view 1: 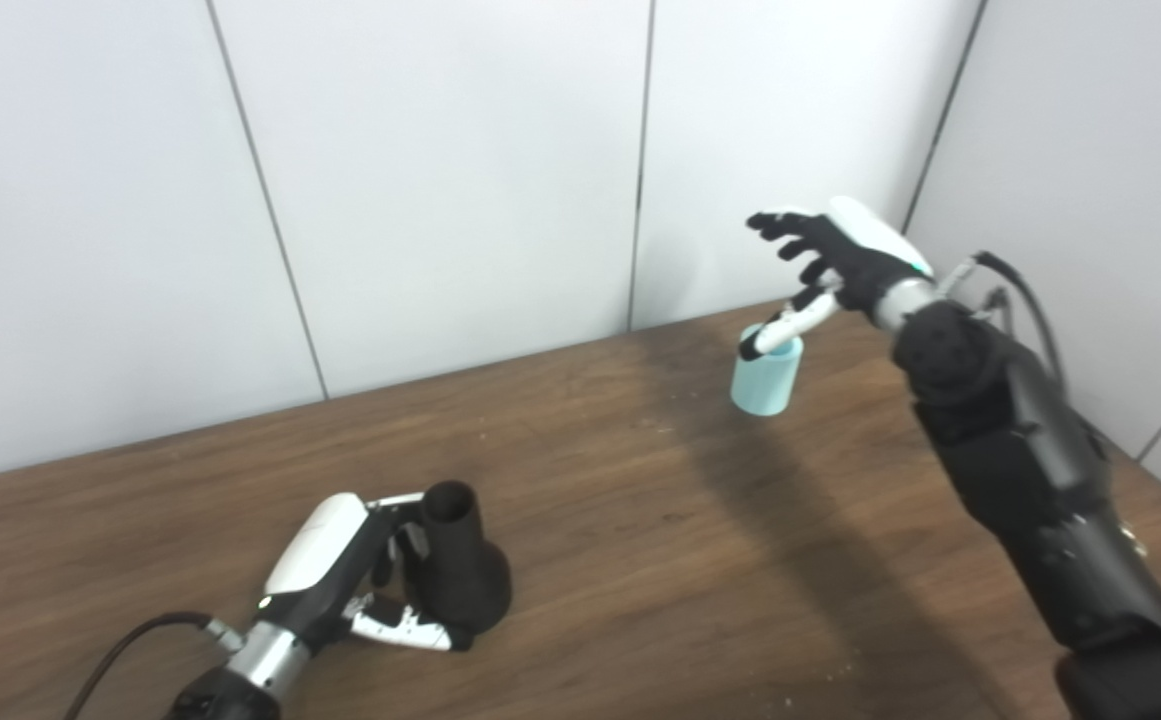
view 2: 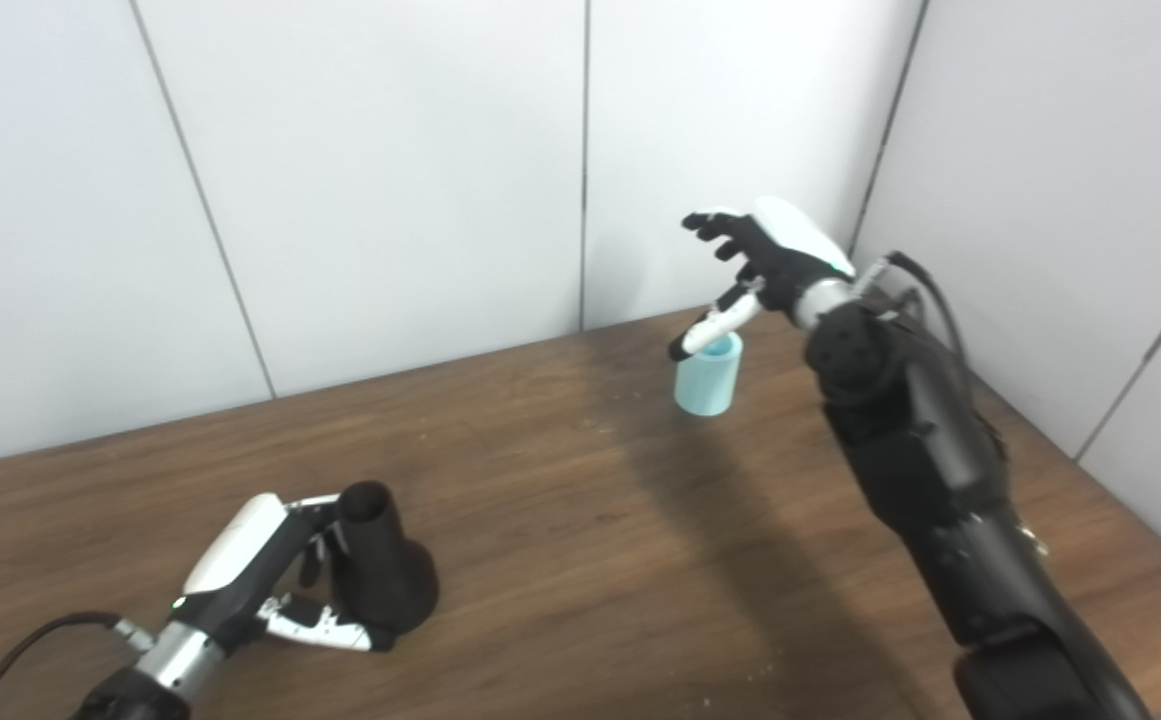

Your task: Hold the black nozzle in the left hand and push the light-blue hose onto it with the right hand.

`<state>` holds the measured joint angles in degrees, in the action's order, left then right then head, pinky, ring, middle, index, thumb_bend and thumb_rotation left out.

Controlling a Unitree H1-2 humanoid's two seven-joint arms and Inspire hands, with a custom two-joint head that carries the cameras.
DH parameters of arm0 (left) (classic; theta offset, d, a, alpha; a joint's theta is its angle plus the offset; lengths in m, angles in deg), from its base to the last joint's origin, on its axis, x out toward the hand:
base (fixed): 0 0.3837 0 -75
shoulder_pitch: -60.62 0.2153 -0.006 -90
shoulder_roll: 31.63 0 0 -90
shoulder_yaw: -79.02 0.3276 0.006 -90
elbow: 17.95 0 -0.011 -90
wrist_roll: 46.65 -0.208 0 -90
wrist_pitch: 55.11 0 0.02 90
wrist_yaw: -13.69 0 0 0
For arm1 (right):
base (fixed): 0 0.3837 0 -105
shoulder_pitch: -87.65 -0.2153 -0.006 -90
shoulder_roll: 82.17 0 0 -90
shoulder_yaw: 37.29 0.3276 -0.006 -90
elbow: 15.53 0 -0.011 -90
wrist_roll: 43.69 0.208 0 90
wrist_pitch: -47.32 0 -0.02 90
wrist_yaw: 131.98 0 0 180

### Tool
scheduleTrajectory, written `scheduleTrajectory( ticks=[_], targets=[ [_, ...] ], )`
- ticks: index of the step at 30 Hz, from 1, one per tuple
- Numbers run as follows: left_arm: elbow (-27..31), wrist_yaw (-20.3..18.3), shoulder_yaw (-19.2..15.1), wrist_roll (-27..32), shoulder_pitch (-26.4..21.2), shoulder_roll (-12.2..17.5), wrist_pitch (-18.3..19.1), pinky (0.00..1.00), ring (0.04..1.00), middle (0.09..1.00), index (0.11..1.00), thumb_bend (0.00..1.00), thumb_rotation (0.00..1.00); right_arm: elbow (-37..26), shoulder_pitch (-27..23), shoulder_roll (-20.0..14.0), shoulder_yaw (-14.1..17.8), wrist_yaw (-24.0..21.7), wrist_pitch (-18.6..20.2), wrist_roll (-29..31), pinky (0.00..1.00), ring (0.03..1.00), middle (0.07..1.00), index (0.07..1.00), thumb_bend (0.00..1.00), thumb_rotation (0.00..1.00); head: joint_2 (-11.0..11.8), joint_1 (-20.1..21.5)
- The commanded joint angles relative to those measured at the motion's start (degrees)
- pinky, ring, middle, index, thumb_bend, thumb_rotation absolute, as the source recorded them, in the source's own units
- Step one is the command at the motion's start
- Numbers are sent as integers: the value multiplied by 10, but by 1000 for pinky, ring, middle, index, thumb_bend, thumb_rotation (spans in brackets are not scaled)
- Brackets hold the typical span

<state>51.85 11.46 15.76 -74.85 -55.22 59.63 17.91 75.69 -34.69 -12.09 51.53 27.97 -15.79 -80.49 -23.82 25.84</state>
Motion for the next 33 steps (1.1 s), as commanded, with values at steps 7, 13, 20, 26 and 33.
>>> scheduleTrajectory(
  ticks=[7, 13, 20, 26, 33],
  targets=[
    [-42, -32, 1, -31, 24, 38, 26, 384, 423, 427, 497, 525, 0, 54, -33, -14, -63, -17, 0, -124, 720, 857, 908, 888, 956, 305, 0, 1],
    [-34, -39, 1, -29, 28, 38, 30, 383, 424, 429, 495, 526, 0, 82, -44, -10, -67, -25, 0, -135, 705, 843, 913, 893, 993, 333, -1, 4],
    [-37, -41, -1, -24, 28, 41, 24, 344, 414, 424, 496, 525, 0, 119, -53, -12, -70, -21, 0, -133, 677, 844, 917, 895, 986, 317, -3, 3],
    [-32, -42, 0, -25, 30, 43, 26, 325, 404, 420, 497, 525, 0, 151, -47, -10, -63, 43, -22, -107, 642, 797, 864, 863, 944, 218, -3, 2],
    [-26, -47, 0, -25, 33, 43, 33, 343, 410, 420, 498, 525, 0, 175, -39, -7, -62, 120, -51, -83, 670, 772, 807, 815, 925, 146, -4, 2]
  ],
)
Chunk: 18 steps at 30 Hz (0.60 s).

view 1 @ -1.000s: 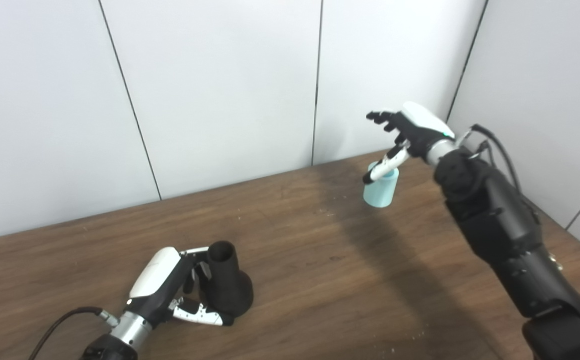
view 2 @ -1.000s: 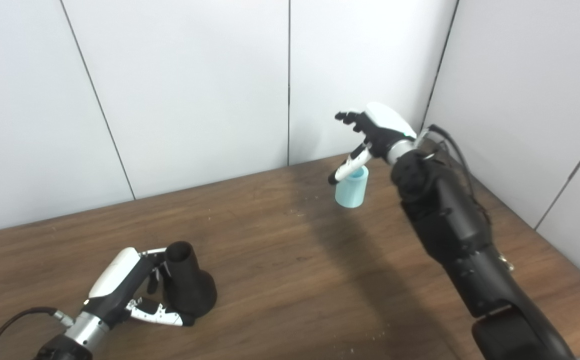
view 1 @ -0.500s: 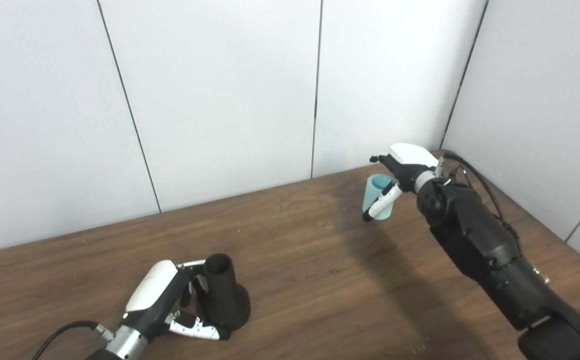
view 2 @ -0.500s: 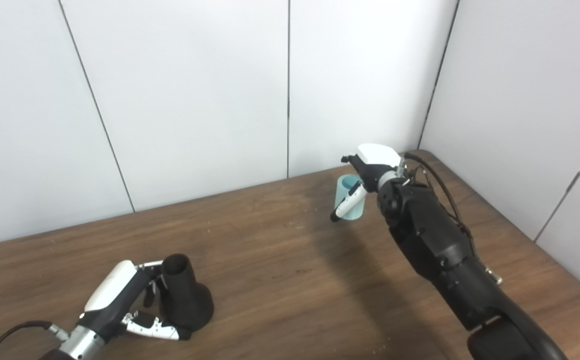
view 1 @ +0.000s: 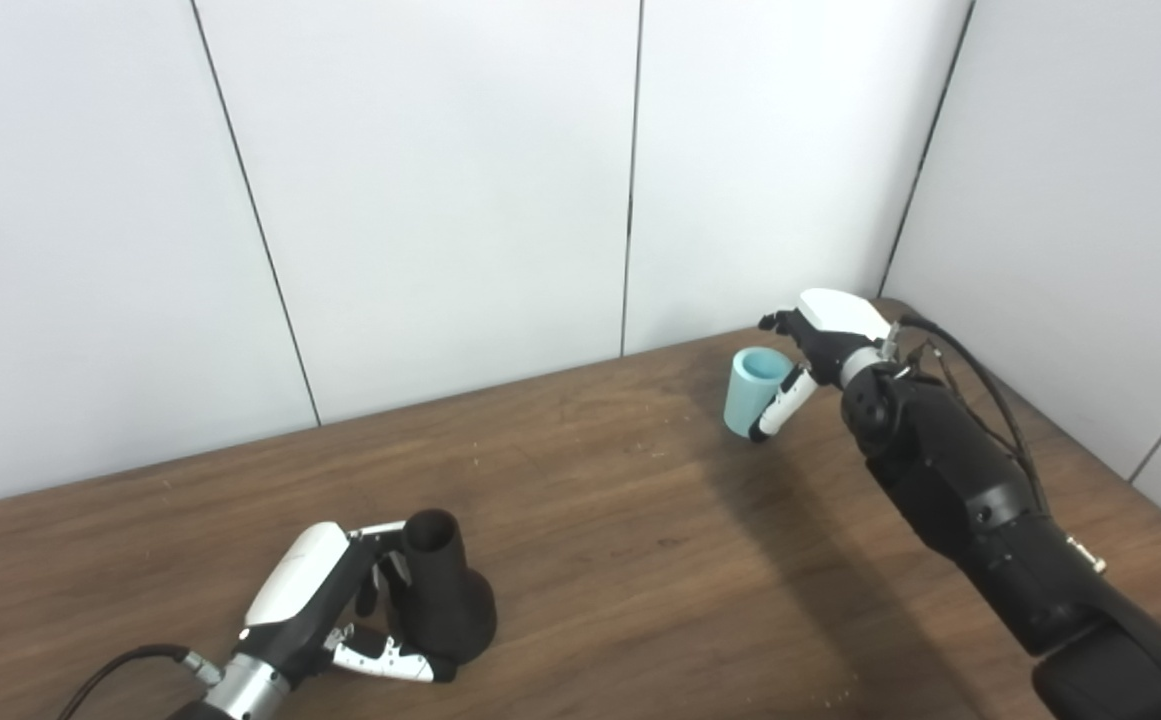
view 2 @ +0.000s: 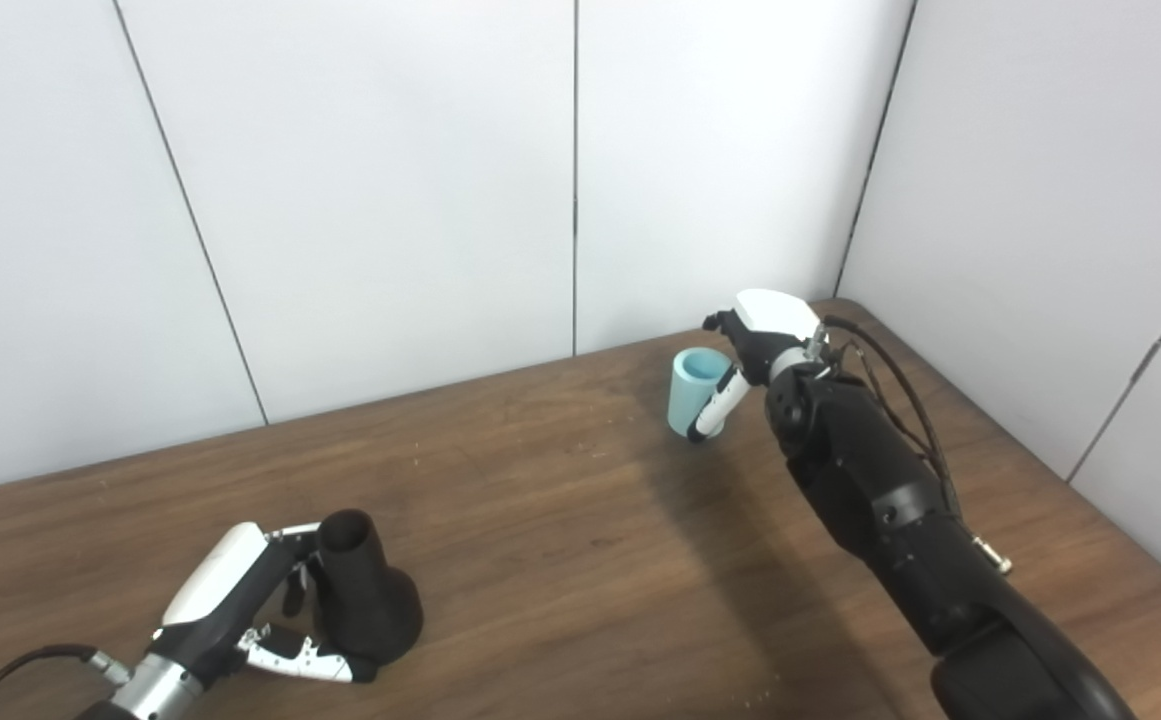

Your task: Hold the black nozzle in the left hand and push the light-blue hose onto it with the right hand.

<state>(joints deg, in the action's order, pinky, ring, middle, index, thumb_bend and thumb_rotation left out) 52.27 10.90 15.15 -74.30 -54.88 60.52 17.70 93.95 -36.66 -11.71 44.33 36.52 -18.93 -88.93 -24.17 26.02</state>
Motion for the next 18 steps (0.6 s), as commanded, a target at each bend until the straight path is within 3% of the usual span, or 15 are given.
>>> scheduleTrajectory(
  ticks=[1, 9, 18],
  targets=[
    [-28, -42, 6, -30, 30, 35, 37, 345, 413, 421, 498, 525, 0, -6, -18, -11, 9, 48, -24, 2, 664, 761, 787, 804, 915, 129, -2, -2],
    [-27, -44, 9, -34, 32, 33, 41, 347, 413, 427, 494, 526, 0, 16, -15, -8, 3, 114, -55, 11, 620, 710, 734, 772, 877, 90, -3, -2],
    [-19, -53, 8, -28, 34, 32, 45, 339, 401, 425, 493, 526, 0, 44, -22, 0, -6, 113, -48, 20, 610, 720, 748, 771, 875, 120, -8, -7]
  ],
)
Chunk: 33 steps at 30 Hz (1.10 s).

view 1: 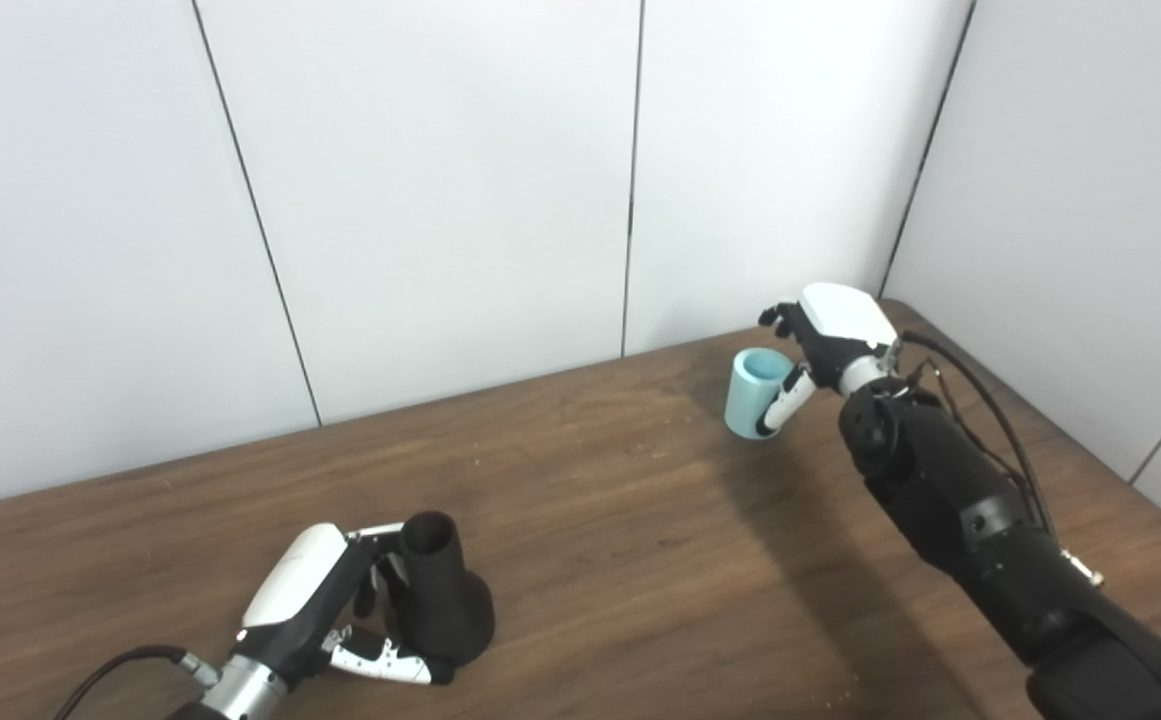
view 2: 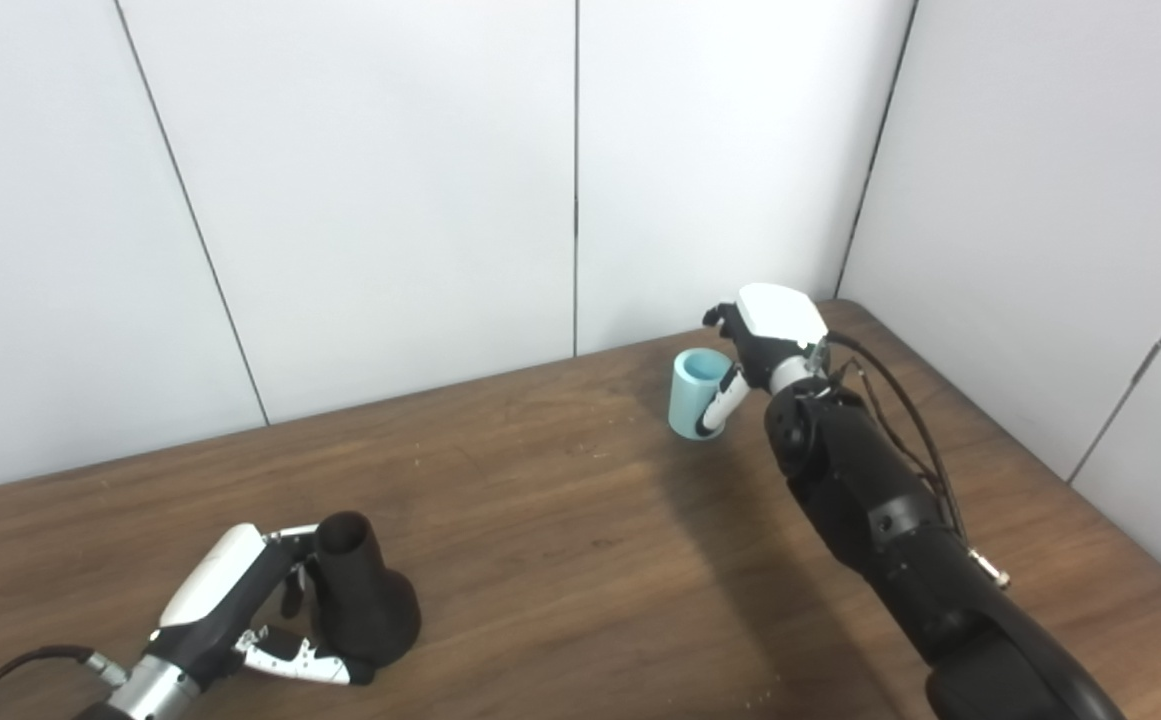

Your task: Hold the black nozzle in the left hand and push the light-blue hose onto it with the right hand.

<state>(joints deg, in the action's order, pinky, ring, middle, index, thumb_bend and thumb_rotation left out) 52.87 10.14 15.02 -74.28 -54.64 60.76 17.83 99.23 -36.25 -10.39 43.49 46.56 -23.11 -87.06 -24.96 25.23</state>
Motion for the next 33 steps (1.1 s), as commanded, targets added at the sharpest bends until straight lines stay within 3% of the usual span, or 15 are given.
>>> scheduleTrajectory(
  ticks=[1, 12, 22, 25, 27, 28, 29, 33],
  targets=[
    [-25, -46, 9, -28, 32, 30, 44, 340, 402, 425, 493, 526, 0, -9, -26, -13, 2, 11, -6, 2, 607, 720, 748, 772, 874, 119, 0, 1],
    [-17, -49, 2, -30, 37, 34, 41, 350, 407, 430, 493, 526, 0, -3, -25, -12, -15, -25, 7, 15, 675, 764, 773, 784, 870, 128, -7, -1],
    [-16, -50, 2, -29, 39, 33, 37, 356, 403, 425, 495, 526, 0, -7, -28, -16, -24, -58, 0, 29, 667, 751, 768, 785, 864, 116, -11, -1],
    [-16, -52, 2, -27, 41, 32, 39, 351, 401, 423, 495, 525, 0, -13, -26, -18, -22, -57, -6, 33, 623, 716, 718, 749, 847, 105, -11, -1],
    [-12, -54, 1, -27, 41, 33, 41, 353, 405, 425, 495, 525, 0, -19, -21, -18, -19, -44, -11, 34, 524, 615, 623, 647, 793, 61, -11, -1],
    [-12, -55, 1, -27, 41, 34, 42, 356, 407, 425, 495, 525, 0, -20, -18, -17, -16, -34, -15, 35, 479, 554, 555, 571, 664, 31, -11, -1],
    [-13, -55, 0, -27, 40, 34, 42, 360, 408, 424, 495, 525, 0, -21, -15, -16, -13, -23, -20, 36, 444, 503, 519, 530, 598, 15, -11, -1],
    [-9, -56, -2, -27, 42, 36, 42, 367, 408, 422, 495, 525, 0, -21, -7, -13, -4, 7, -33, 37, 390, 448, 502, 476, 524, 0, -16, -1]
  ],
)
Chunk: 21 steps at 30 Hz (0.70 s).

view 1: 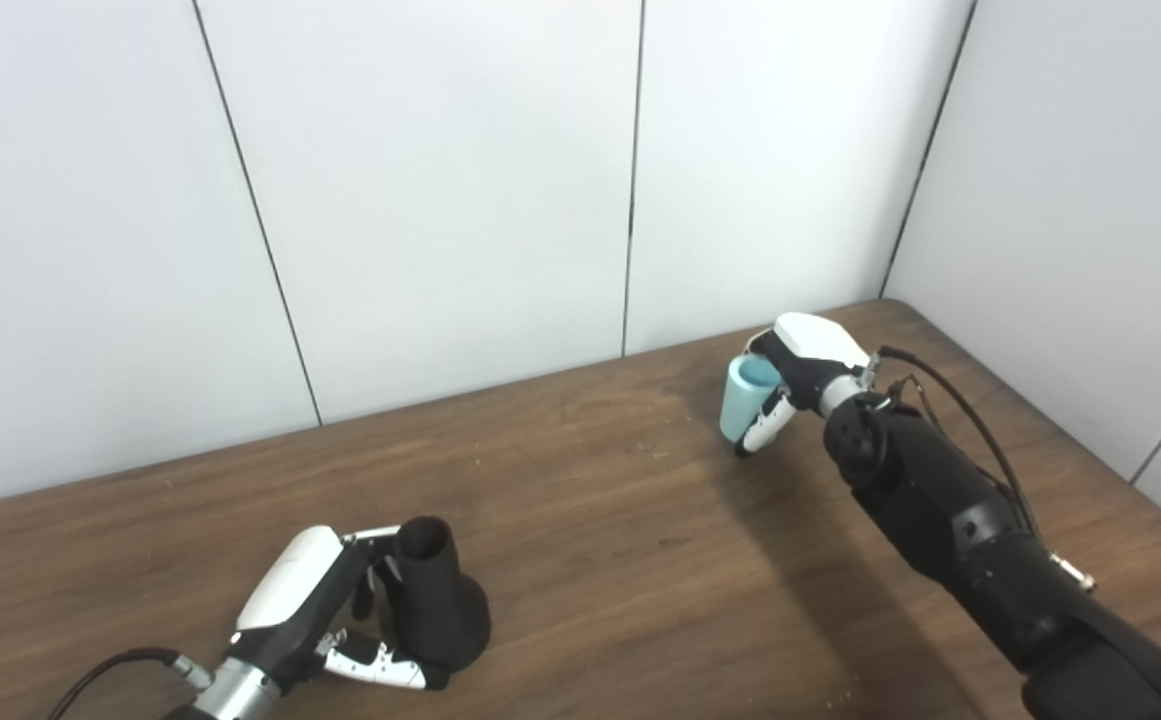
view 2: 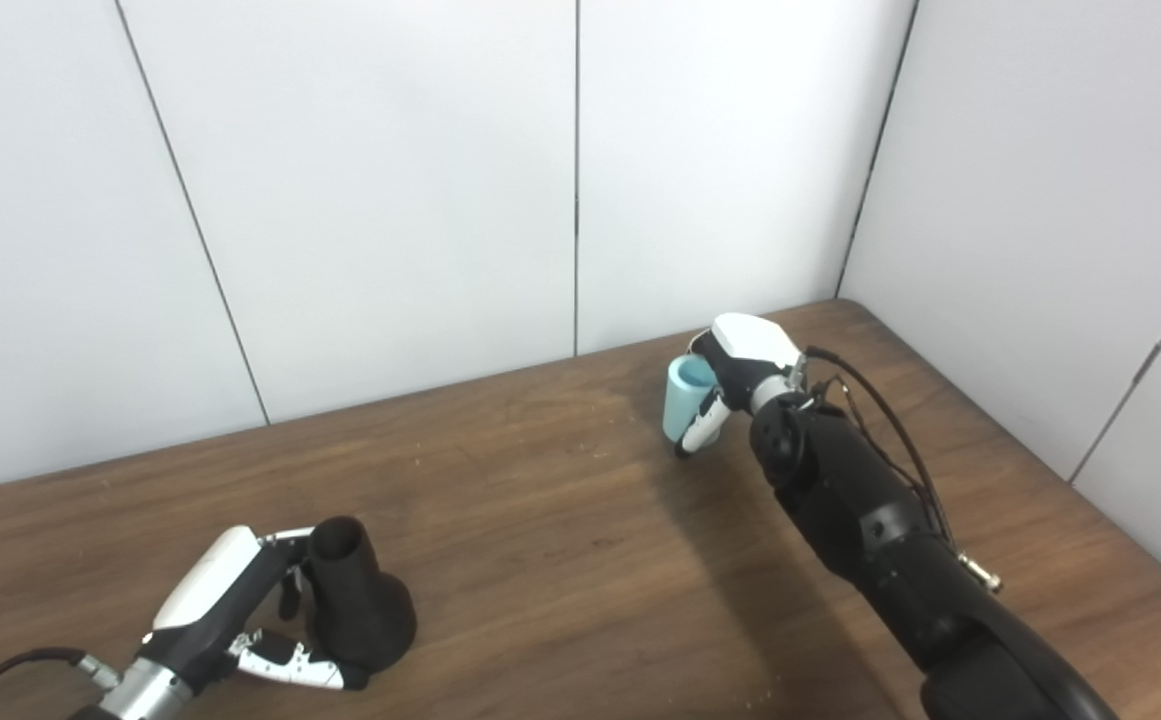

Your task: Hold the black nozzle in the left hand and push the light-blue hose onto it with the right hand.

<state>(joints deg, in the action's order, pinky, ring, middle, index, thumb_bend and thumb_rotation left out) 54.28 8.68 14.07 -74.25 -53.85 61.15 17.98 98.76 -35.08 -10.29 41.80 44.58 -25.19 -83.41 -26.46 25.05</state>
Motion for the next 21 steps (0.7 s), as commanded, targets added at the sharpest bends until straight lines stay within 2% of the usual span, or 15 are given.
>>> scheduleTrajectory(
  ticks=[1, 6, 14, 19, 21],
  targets=[
    [-23, -42, 8, -28, 35, 32, 40, 367, 408, 423, 495, 525, 0, -15, -18, -13, 14, 34, -14, 0, 391, 447, 502, 473, 521, 0, -2, 1],
    [-25, -43, 8, -28, 34, 30, 42, 353, 405, 423, 495, 525, 0, -10, -18, -8, 19, 58, -21, 6, 407, 450, 506, 467, 519, 0, -3, 1],
    [-25, -46, 8, -26, 32, 28, 42, 350, 409, 422, 495, 525, 0, -28, -18, -9, 17, 52, -21, 12, 402, 448, 498, 474, 520, 0, -6, -7],
    [-26, -46, 11, -28, 29, 23, 43, 353, 411, 424, 495, 525, 0, -91, -18, -4, 16, 16, -19, 31, 404, 448, 495, 477, 520, 0, -14, -26],
    [-28, -45, 13, -32, 26, 19, 46, 357, 413, 426, 494, 526, 0, -144, -22, -2, 14, -24, -20, 55, 409, 453, 491, 477, 520, 0, -18, -45]
  ],
)
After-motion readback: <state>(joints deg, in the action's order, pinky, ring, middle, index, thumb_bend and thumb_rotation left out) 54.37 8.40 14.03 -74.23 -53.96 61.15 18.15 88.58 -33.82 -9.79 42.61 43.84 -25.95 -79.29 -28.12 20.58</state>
